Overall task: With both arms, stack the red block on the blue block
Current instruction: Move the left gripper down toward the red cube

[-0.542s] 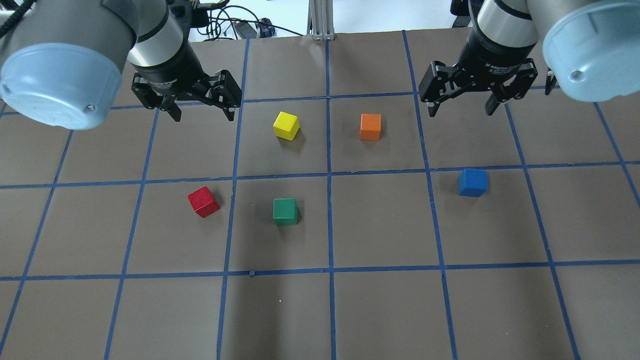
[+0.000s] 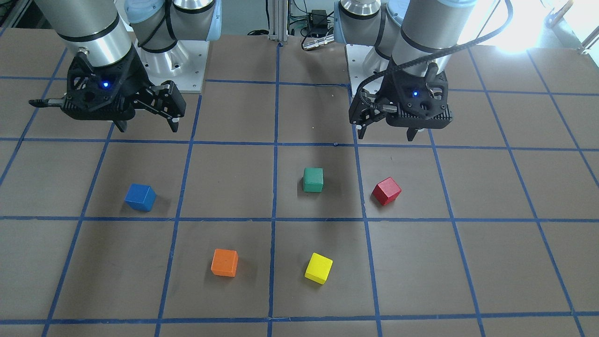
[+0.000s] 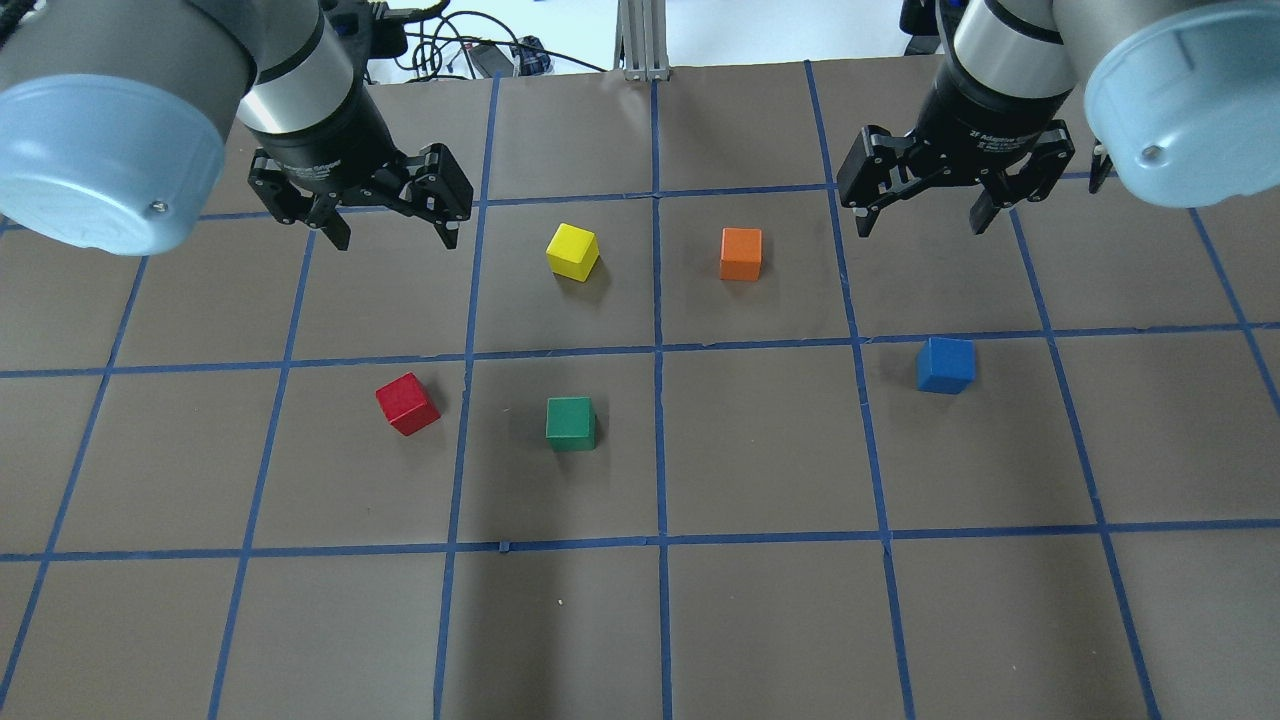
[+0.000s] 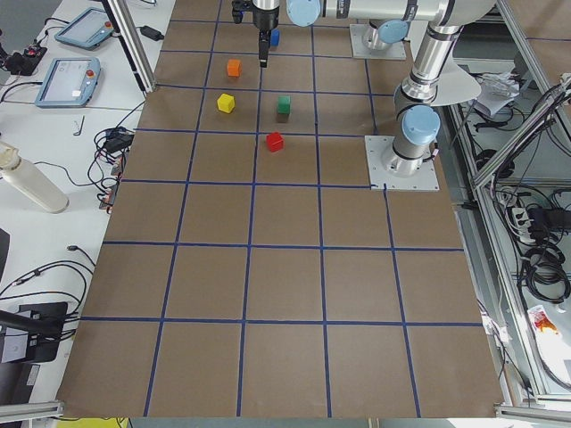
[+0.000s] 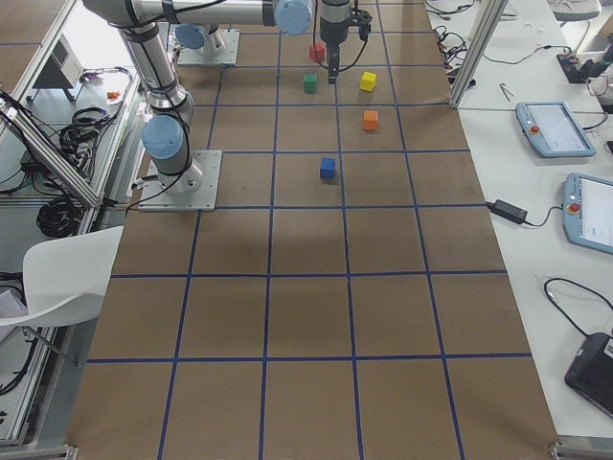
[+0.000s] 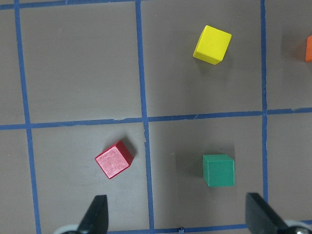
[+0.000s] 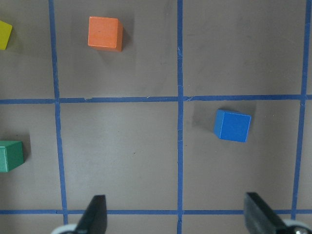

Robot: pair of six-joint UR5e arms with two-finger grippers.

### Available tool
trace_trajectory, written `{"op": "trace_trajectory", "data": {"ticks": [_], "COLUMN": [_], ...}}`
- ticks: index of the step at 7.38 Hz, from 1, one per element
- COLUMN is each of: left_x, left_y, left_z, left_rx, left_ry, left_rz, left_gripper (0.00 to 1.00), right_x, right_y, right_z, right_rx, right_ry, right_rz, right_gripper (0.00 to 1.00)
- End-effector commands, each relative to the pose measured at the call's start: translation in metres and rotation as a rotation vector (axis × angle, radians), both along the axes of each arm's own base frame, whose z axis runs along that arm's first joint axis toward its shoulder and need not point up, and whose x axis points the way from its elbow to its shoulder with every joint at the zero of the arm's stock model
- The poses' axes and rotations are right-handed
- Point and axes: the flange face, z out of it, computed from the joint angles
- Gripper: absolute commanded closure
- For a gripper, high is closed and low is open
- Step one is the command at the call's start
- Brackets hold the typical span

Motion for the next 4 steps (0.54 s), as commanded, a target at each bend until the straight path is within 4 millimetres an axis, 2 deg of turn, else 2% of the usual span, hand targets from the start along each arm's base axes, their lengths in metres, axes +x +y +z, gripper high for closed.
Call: {"op": "trace_trajectory", "data": {"ticks": [1,2,3,4], "left_x": [0.071,0.085,0.089,0.102], "left_y": [-0.011,-0.015,-0.022,-0.009], "left_z": [-0.029,-0.075,-0.111,-0.167], "left_rx": [0.085,0.122,0.026,0.049], "left_ry": [0.010,0.011,0.009,0.011], "left_rz": [0.135,0.151,0.169,0.206], "left_gripper": [0.00,0.00,0.00,0.00], "right_x": [-0.001,-0.001,-0.001,-0.001], "right_y": [0.000,0.000,0.000,0.000], "right_z": [-0.001,0.000,-0.001,0.000], "right_rx": [0.002,0.002,0.002,0.000], "right_ry": [0.006,0.003,0.005,0.003], "right_rz": [-0.001,-0.003,-0.001,-0.003], "right_gripper": [0.00,0.00,0.00,0.00]}}
